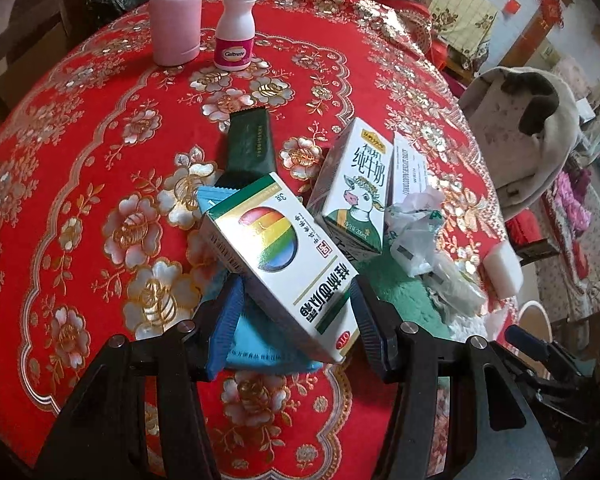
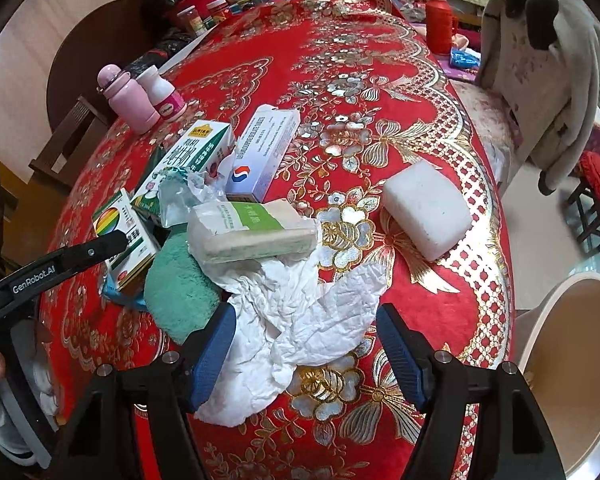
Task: Collect trash
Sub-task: 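Grasp the clear plastic wrapper with left tool while right tool grasps white crumpled tissue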
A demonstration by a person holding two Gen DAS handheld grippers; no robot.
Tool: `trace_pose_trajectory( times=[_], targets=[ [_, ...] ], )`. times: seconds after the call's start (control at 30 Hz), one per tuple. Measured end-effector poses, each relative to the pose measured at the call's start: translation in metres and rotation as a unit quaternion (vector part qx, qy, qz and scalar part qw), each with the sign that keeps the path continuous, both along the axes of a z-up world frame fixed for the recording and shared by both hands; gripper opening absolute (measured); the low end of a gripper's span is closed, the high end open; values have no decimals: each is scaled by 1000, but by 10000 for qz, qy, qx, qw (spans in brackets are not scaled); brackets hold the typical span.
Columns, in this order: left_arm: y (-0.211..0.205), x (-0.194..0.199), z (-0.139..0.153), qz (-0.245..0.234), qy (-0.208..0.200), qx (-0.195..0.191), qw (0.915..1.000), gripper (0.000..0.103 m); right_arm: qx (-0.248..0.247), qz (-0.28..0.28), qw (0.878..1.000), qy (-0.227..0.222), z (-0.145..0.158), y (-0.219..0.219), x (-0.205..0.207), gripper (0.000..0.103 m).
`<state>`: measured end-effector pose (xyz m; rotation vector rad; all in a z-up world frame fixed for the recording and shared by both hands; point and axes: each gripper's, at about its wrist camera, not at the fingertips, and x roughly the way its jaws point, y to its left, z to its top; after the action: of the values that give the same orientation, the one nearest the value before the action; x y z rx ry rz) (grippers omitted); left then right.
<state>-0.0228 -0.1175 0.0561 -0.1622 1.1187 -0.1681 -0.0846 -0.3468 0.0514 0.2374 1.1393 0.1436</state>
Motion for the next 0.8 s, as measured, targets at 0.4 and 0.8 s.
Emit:
trace_pose_trajectory(
  times=[0.4,0.8],
  targets=[
    [10,14,-10,289,209,-607,9975,39,-385,287,9988,67,-19,13,6,64],
    [16,3,12,-113,-20,-743,9972,5,-84,150,9996,-218,4,-10,-16,19]
  ],
)
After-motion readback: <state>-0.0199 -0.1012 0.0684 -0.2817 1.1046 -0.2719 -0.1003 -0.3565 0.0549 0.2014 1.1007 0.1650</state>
